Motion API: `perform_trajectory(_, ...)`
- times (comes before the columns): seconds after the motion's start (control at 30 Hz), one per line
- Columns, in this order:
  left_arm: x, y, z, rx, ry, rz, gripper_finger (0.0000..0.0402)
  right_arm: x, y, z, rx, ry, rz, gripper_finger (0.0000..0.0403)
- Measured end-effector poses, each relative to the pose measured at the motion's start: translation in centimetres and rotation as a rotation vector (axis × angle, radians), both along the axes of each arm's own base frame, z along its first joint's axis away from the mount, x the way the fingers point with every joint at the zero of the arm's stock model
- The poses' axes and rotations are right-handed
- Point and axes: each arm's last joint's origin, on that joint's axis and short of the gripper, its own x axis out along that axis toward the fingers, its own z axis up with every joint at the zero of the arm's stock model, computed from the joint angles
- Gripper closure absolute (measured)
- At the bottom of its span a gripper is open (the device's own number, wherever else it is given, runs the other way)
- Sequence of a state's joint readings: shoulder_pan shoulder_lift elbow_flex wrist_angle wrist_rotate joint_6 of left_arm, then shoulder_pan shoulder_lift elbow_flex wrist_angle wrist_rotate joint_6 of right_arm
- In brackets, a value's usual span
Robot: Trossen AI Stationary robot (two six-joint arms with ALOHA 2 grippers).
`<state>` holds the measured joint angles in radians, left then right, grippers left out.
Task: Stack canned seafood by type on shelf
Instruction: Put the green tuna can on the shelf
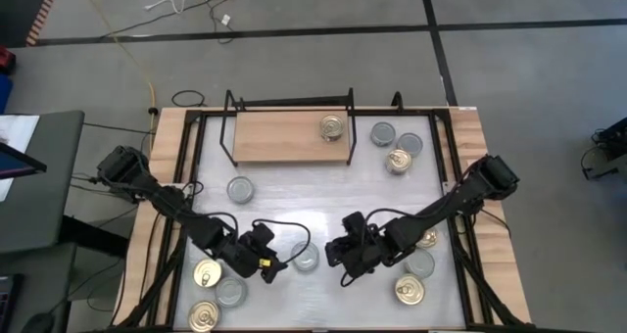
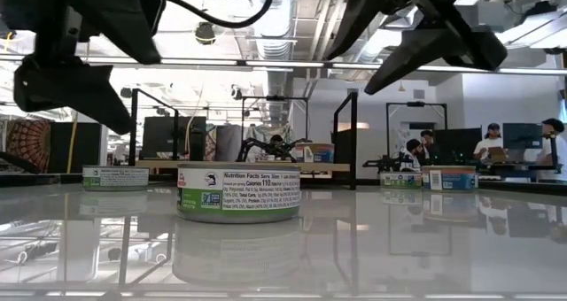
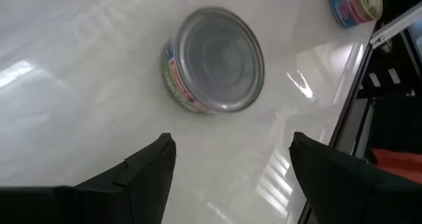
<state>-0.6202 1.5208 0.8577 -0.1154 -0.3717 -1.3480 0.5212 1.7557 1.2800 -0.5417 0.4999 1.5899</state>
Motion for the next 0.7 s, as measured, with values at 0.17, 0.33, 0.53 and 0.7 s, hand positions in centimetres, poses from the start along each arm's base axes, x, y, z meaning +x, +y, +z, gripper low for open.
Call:
perform_trajectory(0.17,-0.3,-0.5,0.0,-0.010,0.001,-0.013,0.0116,-0.6,1.0,0.0,0.037,-0.019,-0.038,0.0183)
perform_trajectory(0.33,-0.7,-1.0,0.0,-0.037,0.005,-0.007,0.0116,-1.3,2.5,-0.4,0.045,-0.064,-0.093,0.0194)
perform_trajectory(0.53,-0.9,-1.5,-0.1,-0.070,0.007,0.003,0.0116,-1.1,4.9,-3.3,0.082,-0.059,-0.096,0.0212)
perform_trajectory(0.7,-1.0,-1.7,0.1,-0.068,-0.022,0.023,0.0116,-0.2,5.7,-4.4,0.115,-0.107,-0.090,0.0227)
